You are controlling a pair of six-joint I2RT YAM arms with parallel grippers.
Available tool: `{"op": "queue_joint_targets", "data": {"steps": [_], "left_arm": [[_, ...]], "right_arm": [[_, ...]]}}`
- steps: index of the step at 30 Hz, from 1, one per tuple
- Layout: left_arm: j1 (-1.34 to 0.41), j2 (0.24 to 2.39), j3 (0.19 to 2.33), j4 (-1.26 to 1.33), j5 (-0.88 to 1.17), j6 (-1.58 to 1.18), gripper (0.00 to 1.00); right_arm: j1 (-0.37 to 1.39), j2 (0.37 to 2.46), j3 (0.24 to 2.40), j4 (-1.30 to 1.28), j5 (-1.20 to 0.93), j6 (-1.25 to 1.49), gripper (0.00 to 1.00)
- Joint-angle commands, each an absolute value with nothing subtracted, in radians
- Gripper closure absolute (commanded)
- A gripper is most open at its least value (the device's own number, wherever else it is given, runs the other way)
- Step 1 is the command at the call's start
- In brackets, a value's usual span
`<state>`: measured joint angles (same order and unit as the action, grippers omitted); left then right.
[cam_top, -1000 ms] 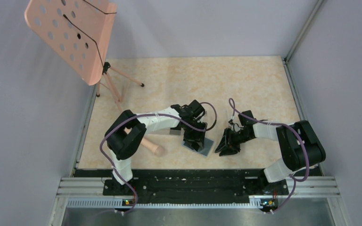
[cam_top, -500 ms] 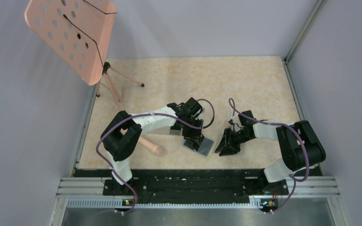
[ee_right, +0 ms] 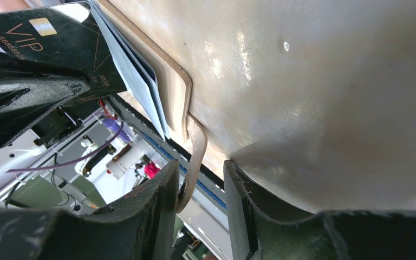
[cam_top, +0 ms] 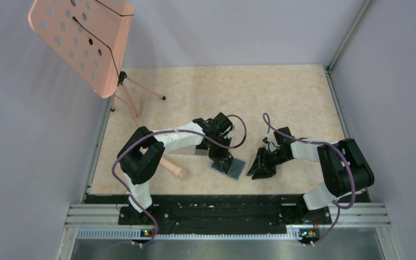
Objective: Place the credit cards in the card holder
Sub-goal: Insert the credit card into the card holder.
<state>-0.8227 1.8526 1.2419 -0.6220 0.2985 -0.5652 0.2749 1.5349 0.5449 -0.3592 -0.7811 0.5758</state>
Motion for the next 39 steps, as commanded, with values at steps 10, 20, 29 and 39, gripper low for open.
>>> {"op": "queue_joint_targets", "data": {"steps": [10,20,29,39], "left_arm": [[-0.814,1.88,1.168,-0.424,0.489,-0.593,1.0],[-0.81,1.853,1.075,-0.272,0.577,-0.673,1.0],[-0.809,1.836,0.993,-0.101,0.616,-0.773,1.0],[-0.81,1.85,0.985,-0.137,0.626,-0.743,1.0]], "right_arm": [[0.282,1.587,0.55,-0.253,-0.667,0.542,0.72],[0.282,1.572,0.568,-0.307,-0.585,0.525,0.9],[0.282,1.555,0.597,-0.376,-0.508,0.486,1.0],[0.281,1.554,0.583,-0.38,-0.508,0.472,1.0]]}}
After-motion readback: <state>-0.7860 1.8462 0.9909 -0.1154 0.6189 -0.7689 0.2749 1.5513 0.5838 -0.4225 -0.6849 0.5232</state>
